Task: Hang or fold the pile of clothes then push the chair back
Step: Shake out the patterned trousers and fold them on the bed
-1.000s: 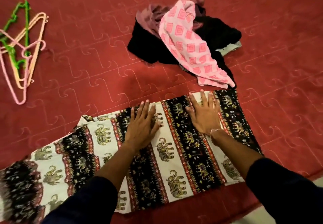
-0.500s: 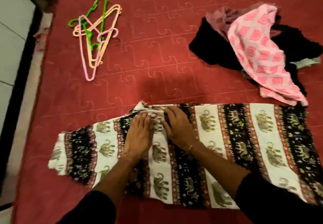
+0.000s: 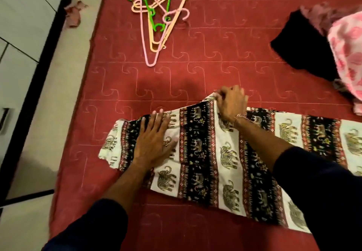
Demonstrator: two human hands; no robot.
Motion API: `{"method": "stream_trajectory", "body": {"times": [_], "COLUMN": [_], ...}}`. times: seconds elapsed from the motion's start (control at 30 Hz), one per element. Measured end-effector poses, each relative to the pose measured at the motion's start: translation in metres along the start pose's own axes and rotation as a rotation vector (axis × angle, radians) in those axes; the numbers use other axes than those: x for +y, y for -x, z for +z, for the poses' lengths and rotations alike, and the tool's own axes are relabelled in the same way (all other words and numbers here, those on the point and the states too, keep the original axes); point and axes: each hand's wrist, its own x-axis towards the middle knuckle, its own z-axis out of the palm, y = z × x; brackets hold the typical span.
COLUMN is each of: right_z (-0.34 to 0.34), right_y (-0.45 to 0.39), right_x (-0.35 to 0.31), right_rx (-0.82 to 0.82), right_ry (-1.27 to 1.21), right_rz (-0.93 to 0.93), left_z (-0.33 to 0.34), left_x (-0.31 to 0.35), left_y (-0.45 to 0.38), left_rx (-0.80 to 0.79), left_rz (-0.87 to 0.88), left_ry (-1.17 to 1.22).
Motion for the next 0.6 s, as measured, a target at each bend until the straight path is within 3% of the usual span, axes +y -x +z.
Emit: {"method": "stream_trajectory", "body": {"times": [0.13, 0.2, 0.3, 0.4, 0.47, 0.6], "right_z": [0.004, 0.01, 0.029, 0.043, 0.048, 0.048], "right_y": [0.037, 0.074, 0.128, 0.151, 0.148, 0.144], "right_x": [-0.019, -0.03, -0.042, -0.05, -0.054, -0.061], "right_rx": [0.175, 0.25, 0.095, -0.147, -0.182, -0.194], "right_ry": [-0.025, -0.056, -0.013, 0.142, 0.205, 0.226], "right_rz": [-0.048, -0.179, -0.39, -0.334, -0.301, -0.265], "left_z": [0.0, -0.003, -0.009, -0.012, -0.015, -0.022], "left_x": [-0.021, -0.029, -0.047, -0.068, -0.075, -0.086], "left_y": [0.002, 0.006, 0.016, 0.032, 0.042, 0.052], "left_rx": [0.03, 0.104, 0.221, 0.214, 0.18, 0.136], "left_rz": [0.058, 0.016, -0.143, -0.401, -0.571, -0.532], "left_ry": [0.086, 0.149, 0.135, 0.097, 0.122, 0.259]}}
